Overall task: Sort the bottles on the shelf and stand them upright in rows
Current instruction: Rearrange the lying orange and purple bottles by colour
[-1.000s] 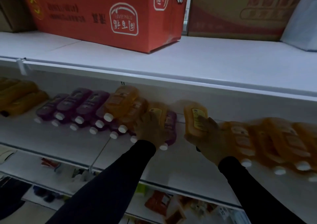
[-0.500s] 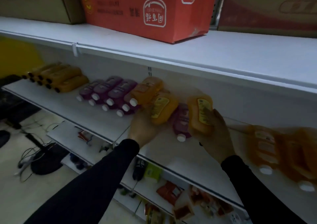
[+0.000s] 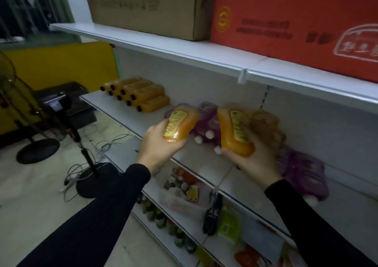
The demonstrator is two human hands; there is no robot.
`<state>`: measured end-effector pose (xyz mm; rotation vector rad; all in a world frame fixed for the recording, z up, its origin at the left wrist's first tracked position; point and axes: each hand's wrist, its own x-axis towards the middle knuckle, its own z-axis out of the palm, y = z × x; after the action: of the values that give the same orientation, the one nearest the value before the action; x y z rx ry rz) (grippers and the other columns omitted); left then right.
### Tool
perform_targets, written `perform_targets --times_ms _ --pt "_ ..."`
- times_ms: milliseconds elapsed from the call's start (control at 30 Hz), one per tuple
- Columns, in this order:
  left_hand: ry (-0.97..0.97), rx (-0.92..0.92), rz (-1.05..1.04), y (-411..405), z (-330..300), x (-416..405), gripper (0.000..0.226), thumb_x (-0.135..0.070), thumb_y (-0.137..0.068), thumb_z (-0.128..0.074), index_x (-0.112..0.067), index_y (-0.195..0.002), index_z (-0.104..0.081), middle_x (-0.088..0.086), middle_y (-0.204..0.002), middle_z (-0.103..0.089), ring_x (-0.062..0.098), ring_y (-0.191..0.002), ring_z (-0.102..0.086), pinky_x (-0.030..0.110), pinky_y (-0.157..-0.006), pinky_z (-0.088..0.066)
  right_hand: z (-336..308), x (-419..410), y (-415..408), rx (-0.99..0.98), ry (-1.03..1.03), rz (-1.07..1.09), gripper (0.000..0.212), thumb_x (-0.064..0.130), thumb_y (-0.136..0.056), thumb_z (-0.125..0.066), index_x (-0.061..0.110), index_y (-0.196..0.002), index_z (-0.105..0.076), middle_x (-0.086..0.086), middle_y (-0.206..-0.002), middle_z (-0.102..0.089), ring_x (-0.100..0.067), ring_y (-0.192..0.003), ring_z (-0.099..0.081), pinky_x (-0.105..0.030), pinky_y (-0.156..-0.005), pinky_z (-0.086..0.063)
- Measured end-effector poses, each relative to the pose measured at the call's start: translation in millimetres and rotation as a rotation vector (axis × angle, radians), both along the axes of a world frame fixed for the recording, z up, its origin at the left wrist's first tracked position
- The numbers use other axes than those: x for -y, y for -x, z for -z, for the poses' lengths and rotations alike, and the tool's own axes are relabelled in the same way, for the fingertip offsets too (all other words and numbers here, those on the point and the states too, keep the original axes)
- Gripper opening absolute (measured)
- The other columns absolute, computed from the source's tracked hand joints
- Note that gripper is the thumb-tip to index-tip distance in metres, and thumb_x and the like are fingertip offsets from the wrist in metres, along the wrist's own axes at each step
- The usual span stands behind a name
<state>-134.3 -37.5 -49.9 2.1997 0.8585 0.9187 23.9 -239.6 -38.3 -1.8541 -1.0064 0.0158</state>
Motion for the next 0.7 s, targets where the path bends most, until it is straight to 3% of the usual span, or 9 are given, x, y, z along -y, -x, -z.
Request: perform_targets --times_ms 67,133,233,300,367,467,567,633,700 --pt "-0.019 -0.056 -0.019 23 4 -42 0.084 -0.058 -0.064 -0.074 -0.030 -0.138 -0.047 -0.006 -0.109 -0.050 0.011 -0.092 -0.051 0.021 -0.070 -0.039 2 -45 19 -0.032 0.003 -0.003 0.067 0.065 -0.055 -0.073 0.065 -0.116 -0.044 0.022 -0.124 -0.056 0.006 -0.110 -0.053 -0.008 -0.089 -0.039" --pt "-0.023 -0.081 -0.021 44 7 -80 0.086 -0.059 -0.063 -0.074 -0.031 -0.139 -0.045 -0.006 -0.110 -0.051 0.011 -0.092 -0.051 0.022 -0.068 -0.039 8 -85 36 -0.068 0.006 -0.028 0.078 0.064 -0.055 -0.073 0.054 -0.127 -0.045 0.010 -0.134 -0.053 -0.007 -0.120 -0.052 -0.024 -0.098 -0.043" --pt "-0.004 -0.094 -0.024 62 8 -129 0.088 -0.059 -0.063 -0.075 -0.028 -0.140 -0.046 -0.006 -0.108 -0.053 0.010 -0.090 -0.051 0.015 -0.063 -0.037 13 -138 58 -0.118 0.014 -0.012 0.090 0.065 -0.054 -0.073 0.040 -0.136 -0.047 0.005 -0.139 -0.048 -0.009 -0.123 -0.050 -0.023 -0.099 -0.041" --pt "0.000 -0.100 -0.032 69 8 -158 0.088 -0.058 -0.064 -0.075 -0.025 -0.140 -0.046 -0.005 -0.108 -0.056 0.010 -0.089 -0.052 0.014 -0.063 -0.036 13 -169 66 -0.114 0.010 -0.020 0.075 0.061 -0.056 -0.074 0.053 -0.126 -0.048 0.005 -0.131 -0.051 -0.006 -0.115 -0.053 -0.015 -0.091 -0.041" --pt "0.002 -0.117 -0.033 71 9 -184 0.089 -0.058 -0.065 -0.075 -0.024 -0.141 -0.045 -0.003 -0.110 -0.057 0.011 -0.090 -0.054 0.018 -0.065 -0.039 13 -200 67 -0.132 0.020 -0.042 0.058 0.051 -0.061 -0.077 0.056 -0.114 -0.055 0.009 -0.119 -0.058 -0.006 -0.107 -0.058 -0.017 -0.084 -0.043" --pt "0.008 -0.134 -0.037 64 11 -224 0.090 -0.060 -0.064 -0.074 -0.025 -0.142 -0.044 -0.003 -0.111 -0.056 0.012 -0.089 -0.055 0.018 -0.063 -0.040 14 -246 55 -0.148 0.099 -0.009 0.037 0.046 -0.068 -0.075 0.040 -0.101 -0.061 0.006 -0.103 -0.064 -0.013 -0.098 -0.061 -0.029 -0.080 -0.049" --pt "-0.026 -0.167 -0.048 52 11 -258 0.089 -0.060 -0.064 -0.073 -0.024 -0.140 -0.045 -0.002 -0.106 -0.052 0.014 -0.088 -0.052 0.022 -0.066 -0.042 16 -297 33 -0.006 0.168 0.049 0.025 0.036 -0.072 -0.064 0.021 -0.086 -0.052 -0.001 -0.089 -0.060 -0.023 -0.085 -0.058 -0.037 -0.075 -0.050" --pt "-0.034 -0.178 -0.057 43 11 -281 0.086 -0.062 -0.062 -0.072 -0.025 -0.136 -0.049 -0.002 -0.105 -0.053 0.016 -0.089 -0.053 0.030 -0.071 -0.047 20 -328 17 -0.013 0.205 0.047 0.027 0.038 -0.069 -0.056 0.020 -0.086 -0.046 -0.003 -0.089 -0.054 -0.025 -0.083 -0.054 -0.036 -0.071 -0.047" --pt "-0.049 -0.193 -0.056 33 9 -302 0.083 -0.063 -0.060 -0.070 -0.026 -0.131 -0.051 -0.003 -0.105 -0.053 0.014 -0.087 -0.052 0.030 -0.069 -0.047 26 -353 4 -0.125 0.211 0.044 0.035 0.041 -0.069 -0.060 0.020 -0.095 -0.049 -0.007 -0.096 -0.054 -0.025 -0.087 -0.055 -0.035 -0.072 -0.047"
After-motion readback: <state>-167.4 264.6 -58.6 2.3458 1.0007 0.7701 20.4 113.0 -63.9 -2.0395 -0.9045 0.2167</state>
